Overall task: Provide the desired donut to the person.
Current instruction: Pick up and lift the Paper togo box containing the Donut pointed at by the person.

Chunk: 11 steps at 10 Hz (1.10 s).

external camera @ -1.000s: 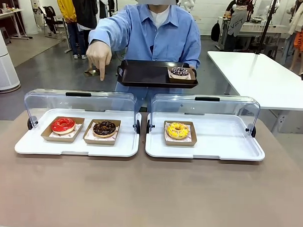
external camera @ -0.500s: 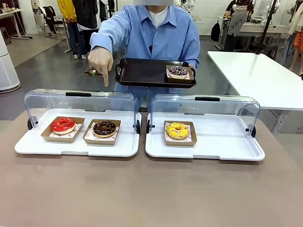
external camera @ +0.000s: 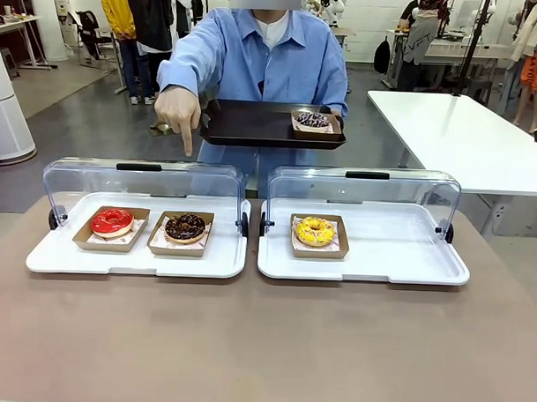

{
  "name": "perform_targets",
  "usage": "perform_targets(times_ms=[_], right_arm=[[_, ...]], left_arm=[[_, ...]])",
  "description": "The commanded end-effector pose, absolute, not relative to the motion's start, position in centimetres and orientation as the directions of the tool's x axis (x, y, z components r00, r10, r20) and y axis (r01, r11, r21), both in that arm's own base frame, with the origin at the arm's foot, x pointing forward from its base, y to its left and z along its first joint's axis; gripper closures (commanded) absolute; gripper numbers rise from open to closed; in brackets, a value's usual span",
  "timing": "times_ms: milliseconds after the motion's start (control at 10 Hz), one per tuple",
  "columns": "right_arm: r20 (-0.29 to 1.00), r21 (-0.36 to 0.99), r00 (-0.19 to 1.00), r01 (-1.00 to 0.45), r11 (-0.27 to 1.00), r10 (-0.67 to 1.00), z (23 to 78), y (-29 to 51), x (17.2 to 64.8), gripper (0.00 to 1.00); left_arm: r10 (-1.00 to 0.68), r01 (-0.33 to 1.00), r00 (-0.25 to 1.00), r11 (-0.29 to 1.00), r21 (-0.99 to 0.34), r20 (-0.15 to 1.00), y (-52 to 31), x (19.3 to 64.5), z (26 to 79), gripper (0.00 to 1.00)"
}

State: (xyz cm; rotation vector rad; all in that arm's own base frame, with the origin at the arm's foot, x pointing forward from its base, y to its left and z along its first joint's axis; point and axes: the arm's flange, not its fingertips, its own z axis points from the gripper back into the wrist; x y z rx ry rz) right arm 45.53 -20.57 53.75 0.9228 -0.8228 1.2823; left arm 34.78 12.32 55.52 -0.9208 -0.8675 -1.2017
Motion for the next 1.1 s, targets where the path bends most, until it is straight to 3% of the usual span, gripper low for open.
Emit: perform_targets(times_ms=[0, 100, 200, 300, 400, 700, 1000], right_arm=[[0.906, 0.104, 0.111, -0.994, 0.038, 0.408, 54.0, -20.7, 45.8, 0.0], [0.906, 0.104, 0.111, -0.994, 0.038, 0.408, 54.0, -20.7, 45.8, 0.0], [0.906, 0.104, 0.111, -0.994, 0.038, 0.408, 54.0, -20.7, 45.8, 0.0], [0.906, 0.104, 0.111, -0.994, 0.038, 0.408, 54.0, -20.7, 45.8, 0.0], [0.906, 0.104, 0.111, -0.994, 0.038, 0.408, 54.0, -20.7, 45.8, 0.0], [0.906, 0.104, 0.111, -0.994, 0.038, 0.408, 54.0, -20.7, 45.8, 0.0], [0.906, 0.104, 0.111, -0.994, 0.038, 0.408, 54.0, -20.7, 45.8, 0.0]], left_arm=[[-0.365, 0.987, 0.146, 0.112, -0.112, 0.92, 12.4, 34.7, 55.7, 0.0], [-0.37, 0.986, 0.154, 0.117, -0.118, 0.916, 12.3, 34.8, 55.5, 0.0], [-0.575, 0.997, 0.069, 0.054, -0.046, 0.815, 9.6, 35.4, 56.6, 0.0], [-0.765, 0.998, -0.023, 0.023, 0.063, 0.644, 6.9, 36.4, 57.2, 0.0], [-0.855, 0.996, -0.054, -0.009, 0.089, 0.516, 3.8, 37.4, 57.3, 0.0], [-0.976, 0.987, -0.142, -0.128, 0.094, 0.165, -5.3, 40.3, 55.3, 0.0], [-0.99, 0.989, -0.137, -0.135, 0.054, 0.036, -11.2, 43.8, 50.8, 0.0]])
